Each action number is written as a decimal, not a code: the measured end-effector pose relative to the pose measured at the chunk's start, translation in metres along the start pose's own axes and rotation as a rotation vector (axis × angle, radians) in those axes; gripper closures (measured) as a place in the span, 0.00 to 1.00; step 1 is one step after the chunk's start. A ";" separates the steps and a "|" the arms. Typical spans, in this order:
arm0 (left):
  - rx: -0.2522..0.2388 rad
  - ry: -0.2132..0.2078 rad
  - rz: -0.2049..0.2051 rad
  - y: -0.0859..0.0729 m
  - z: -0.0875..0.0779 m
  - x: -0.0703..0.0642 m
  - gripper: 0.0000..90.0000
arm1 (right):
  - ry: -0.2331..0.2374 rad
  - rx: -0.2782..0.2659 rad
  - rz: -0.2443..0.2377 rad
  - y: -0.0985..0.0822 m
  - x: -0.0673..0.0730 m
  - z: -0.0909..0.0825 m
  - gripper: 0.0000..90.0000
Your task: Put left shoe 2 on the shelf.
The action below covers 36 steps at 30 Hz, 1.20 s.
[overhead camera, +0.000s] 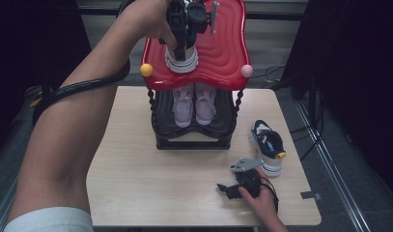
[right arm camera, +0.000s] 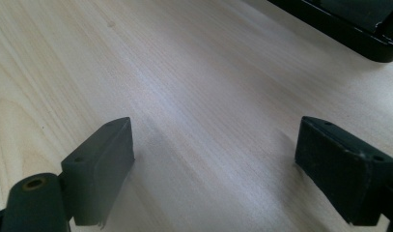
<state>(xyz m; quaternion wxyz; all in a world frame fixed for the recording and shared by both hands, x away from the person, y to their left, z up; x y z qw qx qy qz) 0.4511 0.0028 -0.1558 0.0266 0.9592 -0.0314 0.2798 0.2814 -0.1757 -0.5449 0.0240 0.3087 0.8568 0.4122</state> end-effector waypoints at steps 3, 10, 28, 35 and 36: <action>0.003 -0.006 0.000 -0.001 0.000 0.000 0.81 | 0.000 0.000 0.000 0.000 0.000 0.000 0.14; 0.000 -0.008 -0.004 -0.002 0.000 0.001 0.80 | 0.000 0.000 0.000 0.000 0.000 0.000 0.14; -0.006 -0.016 0.002 -0.004 0.000 0.002 0.79 | 0.000 0.000 -0.001 0.000 0.000 0.000 0.14; 0.001 -0.005 -0.040 -0.005 0.000 0.004 0.70 | -0.004 0.001 -0.001 0.000 -0.001 0.000 0.14; 0.001 -0.005 -0.040 -0.005 0.000 0.004 0.70 | -0.004 0.001 -0.001 0.000 -0.001 0.000 0.14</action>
Point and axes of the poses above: each handheld gripper's, and its own axes: z roughly forward along the jaws, y roughly out of its top, x roughly to its left, the point moved 5 cm from there along z, roughly forward along the jaws, and after that the axes turned 15 degrees about y, right-handed, at the moved point
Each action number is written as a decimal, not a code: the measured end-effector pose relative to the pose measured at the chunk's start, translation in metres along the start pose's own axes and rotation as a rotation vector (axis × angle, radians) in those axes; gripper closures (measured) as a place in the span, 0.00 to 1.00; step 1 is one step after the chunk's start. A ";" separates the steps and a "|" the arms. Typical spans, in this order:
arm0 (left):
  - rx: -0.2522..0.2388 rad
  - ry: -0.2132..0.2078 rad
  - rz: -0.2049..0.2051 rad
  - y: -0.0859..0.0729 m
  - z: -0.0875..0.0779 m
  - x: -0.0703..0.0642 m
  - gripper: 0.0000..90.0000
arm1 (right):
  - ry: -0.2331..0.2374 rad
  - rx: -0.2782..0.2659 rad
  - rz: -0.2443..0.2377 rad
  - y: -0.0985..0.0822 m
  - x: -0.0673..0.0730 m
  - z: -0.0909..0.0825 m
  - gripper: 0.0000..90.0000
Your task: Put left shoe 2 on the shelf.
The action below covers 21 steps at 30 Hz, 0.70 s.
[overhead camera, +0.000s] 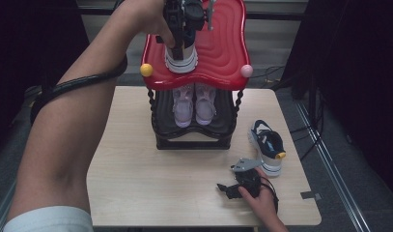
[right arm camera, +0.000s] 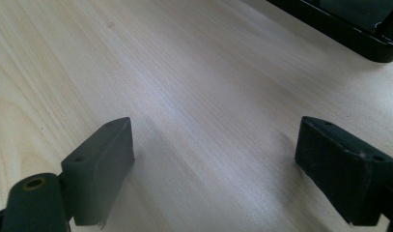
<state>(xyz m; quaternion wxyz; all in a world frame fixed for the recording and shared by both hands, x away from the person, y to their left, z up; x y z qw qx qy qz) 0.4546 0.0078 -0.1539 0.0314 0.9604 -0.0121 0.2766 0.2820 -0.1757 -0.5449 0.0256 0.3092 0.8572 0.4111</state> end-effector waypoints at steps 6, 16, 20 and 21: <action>-0.005 0.007 -0.083 -0.002 0.000 0.005 0.55 | 0.002 -0.001 0.001 0.000 0.000 0.000 0.14; -0.006 0.011 -0.133 -0.005 -0.006 0.008 0.44 | 0.001 -0.001 -0.002 0.000 0.000 0.000 0.14; -0.006 0.007 -0.163 -0.006 -0.007 0.008 0.41 | 0.001 -0.001 -0.002 0.000 0.000 0.000 0.14; -0.008 0.003 -0.172 -0.006 -0.007 0.008 0.40 | 0.001 -0.001 -0.003 0.000 0.000 0.000 0.14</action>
Point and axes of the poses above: each handheld gripper's, and its own axes: z roughly forward along the jaws, y roughly out of its top, x roughly to its left, the point moved 5 cm from there along z, roughly forward along the jaws, and after that the axes turned 15 degrees about y, right-handed, at the moved point
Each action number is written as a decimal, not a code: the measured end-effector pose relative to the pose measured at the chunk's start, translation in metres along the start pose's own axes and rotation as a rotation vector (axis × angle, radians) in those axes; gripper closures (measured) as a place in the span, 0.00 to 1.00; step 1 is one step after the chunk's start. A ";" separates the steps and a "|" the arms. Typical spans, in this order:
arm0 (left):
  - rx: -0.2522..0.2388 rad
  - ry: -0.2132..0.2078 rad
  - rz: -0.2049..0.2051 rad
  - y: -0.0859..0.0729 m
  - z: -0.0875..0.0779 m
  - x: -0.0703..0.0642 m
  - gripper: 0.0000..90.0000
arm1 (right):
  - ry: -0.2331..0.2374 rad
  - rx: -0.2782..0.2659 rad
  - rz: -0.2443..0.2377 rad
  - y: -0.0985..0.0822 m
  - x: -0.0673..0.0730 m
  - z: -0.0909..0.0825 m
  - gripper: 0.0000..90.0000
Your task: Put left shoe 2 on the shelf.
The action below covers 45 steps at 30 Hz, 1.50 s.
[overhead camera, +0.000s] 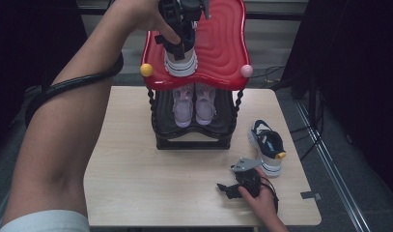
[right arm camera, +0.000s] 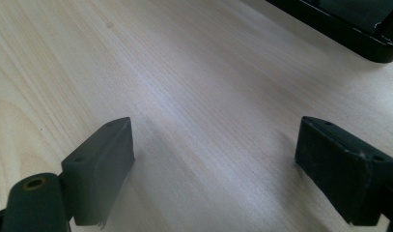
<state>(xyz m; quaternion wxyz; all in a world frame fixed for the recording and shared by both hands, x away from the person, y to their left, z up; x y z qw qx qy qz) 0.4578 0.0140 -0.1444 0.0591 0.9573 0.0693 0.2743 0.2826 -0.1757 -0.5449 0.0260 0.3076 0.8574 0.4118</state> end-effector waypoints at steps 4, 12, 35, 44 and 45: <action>0.006 -0.008 -0.034 0.000 -0.001 -0.001 0.38 | 0.000 0.000 0.000 0.000 0.000 0.000 0.14; 0.024 -0.044 -0.154 0.001 -0.005 0.001 0.35 | 0.000 0.000 0.001 0.000 0.000 0.000 0.14; 0.041 -0.052 -0.245 -0.002 -0.019 0.003 0.30 | 0.000 0.000 0.001 0.000 0.000 0.000 0.14; 0.051 -0.069 -0.283 -0.009 -0.024 0.001 0.30 | 0.000 -0.003 0.000 0.000 0.000 0.000 0.14; 0.047 -0.069 -0.289 -0.010 -0.024 0.001 0.29 | 0.000 -0.003 0.001 0.000 0.000 0.000 0.14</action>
Point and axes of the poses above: each handheld gripper's, and its own axes: z roughly forward along the jaws, y roughly out of its top, x roughly to its left, the point moved 5 cm from there along z, roughly forward along the jaws, and after that the axes turned 15 degrees about y, right-handed, at the moved point
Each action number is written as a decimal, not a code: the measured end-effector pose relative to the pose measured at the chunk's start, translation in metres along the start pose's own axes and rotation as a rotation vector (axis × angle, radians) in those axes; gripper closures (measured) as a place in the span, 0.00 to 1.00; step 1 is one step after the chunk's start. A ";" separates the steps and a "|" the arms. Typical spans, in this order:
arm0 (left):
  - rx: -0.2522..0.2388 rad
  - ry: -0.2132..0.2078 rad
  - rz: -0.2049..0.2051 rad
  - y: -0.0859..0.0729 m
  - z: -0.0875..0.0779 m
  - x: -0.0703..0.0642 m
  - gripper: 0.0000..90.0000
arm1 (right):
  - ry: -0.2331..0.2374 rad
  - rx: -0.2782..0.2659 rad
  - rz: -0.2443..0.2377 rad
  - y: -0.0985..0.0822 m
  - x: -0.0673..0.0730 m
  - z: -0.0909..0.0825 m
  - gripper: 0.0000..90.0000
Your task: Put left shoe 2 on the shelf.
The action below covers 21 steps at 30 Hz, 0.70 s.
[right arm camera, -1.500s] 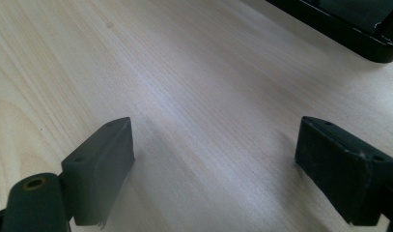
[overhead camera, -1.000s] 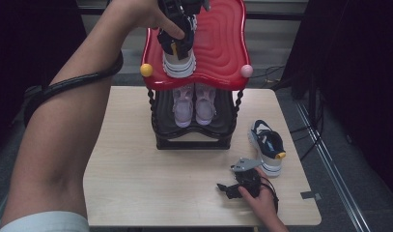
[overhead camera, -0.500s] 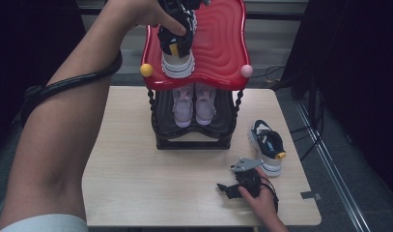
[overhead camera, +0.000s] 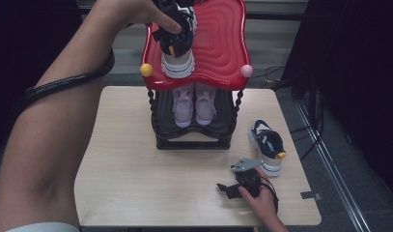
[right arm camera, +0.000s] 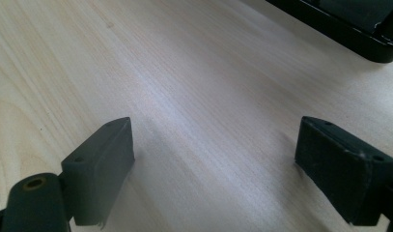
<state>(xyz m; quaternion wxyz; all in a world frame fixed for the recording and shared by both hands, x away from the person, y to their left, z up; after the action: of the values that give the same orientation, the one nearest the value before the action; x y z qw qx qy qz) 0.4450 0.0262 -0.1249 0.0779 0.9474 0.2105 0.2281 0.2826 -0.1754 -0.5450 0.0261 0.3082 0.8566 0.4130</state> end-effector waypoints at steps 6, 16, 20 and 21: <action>0.011 -0.004 -0.031 -0.010 -0.002 0.002 0.28 | 0.000 0.000 -0.002 0.000 0.000 0.000 0.14; 0.043 -0.024 -0.054 -0.030 0.001 0.007 0.27 | -0.001 0.000 0.000 0.000 0.000 0.000 0.14; 0.048 -0.030 -0.073 -0.036 0.004 0.008 0.27 | -0.001 0.000 0.000 0.000 0.000 0.000 0.14; 0.055 -0.032 -0.071 -0.039 0.004 0.008 0.27 | -0.001 0.000 0.000 0.000 0.000 0.000 0.14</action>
<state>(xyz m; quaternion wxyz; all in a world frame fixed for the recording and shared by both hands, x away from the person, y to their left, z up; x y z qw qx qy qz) 0.4397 0.0646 -0.1350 0.0633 0.9446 0.2488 0.2044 0.2826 -0.1755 -0.5451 0.0263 0.3083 0.8567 0.4127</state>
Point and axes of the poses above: each handheld gripper's, and its own axes: z roughly forward along the jaws, y roughly out of its top, x roughly to its left, the point moved 5 cm from there along z, roughly forward along the jaws, and after that the axes turned 15 degrees about y, right-handed, at the moved point
